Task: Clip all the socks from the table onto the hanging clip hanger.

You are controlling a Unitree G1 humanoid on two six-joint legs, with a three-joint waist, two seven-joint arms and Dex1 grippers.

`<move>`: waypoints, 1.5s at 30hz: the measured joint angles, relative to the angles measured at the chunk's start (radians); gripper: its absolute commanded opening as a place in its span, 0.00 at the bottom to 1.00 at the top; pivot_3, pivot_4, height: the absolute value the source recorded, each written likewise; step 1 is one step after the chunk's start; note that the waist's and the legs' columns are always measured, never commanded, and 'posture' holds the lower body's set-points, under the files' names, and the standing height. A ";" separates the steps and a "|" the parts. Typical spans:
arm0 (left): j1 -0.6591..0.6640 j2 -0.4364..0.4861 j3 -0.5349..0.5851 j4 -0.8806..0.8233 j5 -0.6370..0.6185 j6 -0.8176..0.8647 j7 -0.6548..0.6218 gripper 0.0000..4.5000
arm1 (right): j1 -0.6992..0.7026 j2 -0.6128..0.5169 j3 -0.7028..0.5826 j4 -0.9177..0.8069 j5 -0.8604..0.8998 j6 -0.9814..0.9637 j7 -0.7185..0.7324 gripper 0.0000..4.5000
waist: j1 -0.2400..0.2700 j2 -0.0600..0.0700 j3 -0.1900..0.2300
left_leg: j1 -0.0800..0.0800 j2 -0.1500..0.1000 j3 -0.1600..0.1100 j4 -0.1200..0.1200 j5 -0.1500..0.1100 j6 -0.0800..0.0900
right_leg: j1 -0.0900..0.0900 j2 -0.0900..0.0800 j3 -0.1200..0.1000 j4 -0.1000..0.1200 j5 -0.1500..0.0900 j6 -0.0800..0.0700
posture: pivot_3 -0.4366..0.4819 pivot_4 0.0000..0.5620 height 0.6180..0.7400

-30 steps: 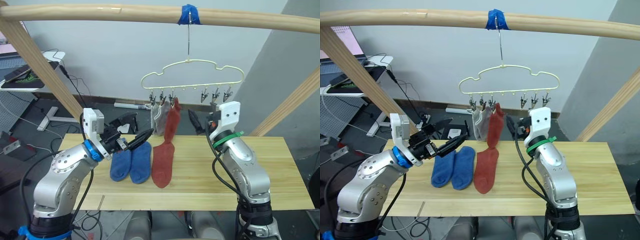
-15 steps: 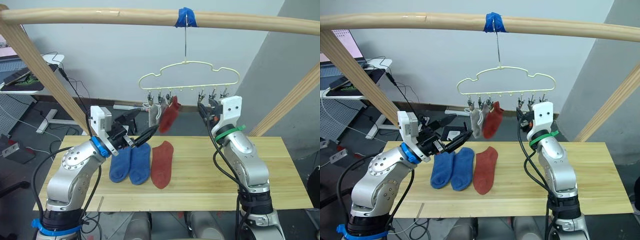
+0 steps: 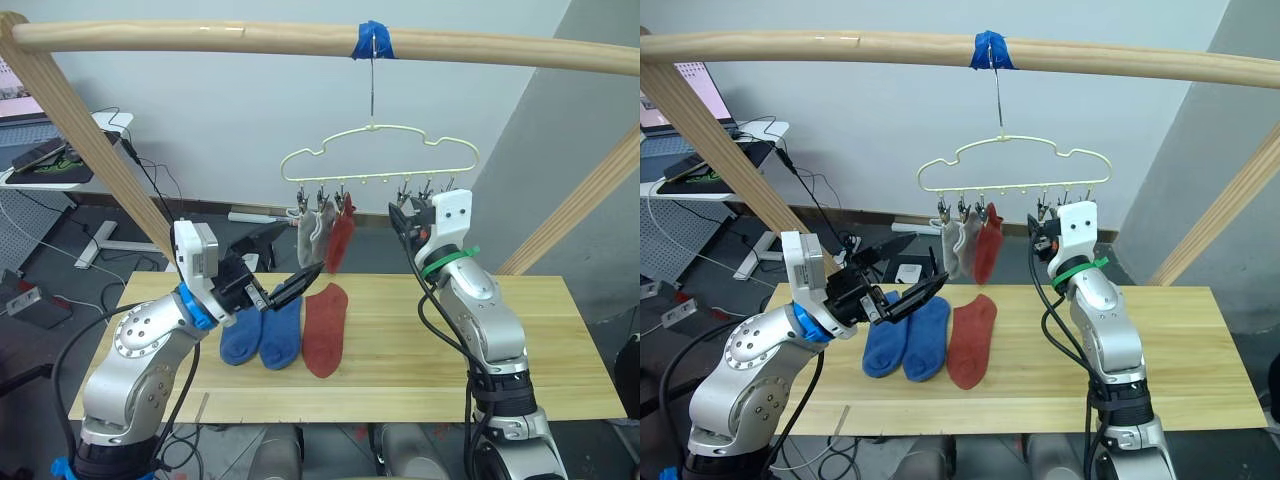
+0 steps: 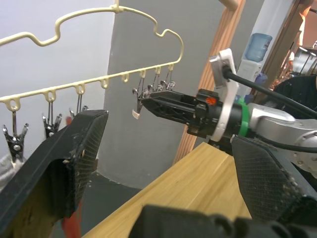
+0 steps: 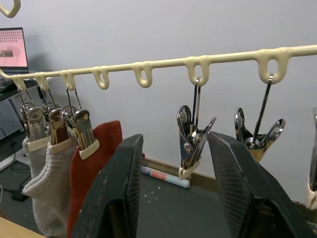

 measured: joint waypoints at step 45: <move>0.036 0.015 0.008 -0.053 -0.019 0.003 0.015 1.00 | -0.116 0.043 -0.001 0.188 -0.017 -0.109 -0.062 0.47 | 0.004 0.000 0.000 | 0.000 0.000 -0.001 0.002 0.000 0.000 | 0.001 0.000 0.000 0.001 0.000 0.000 | 0.49 0.25 1.00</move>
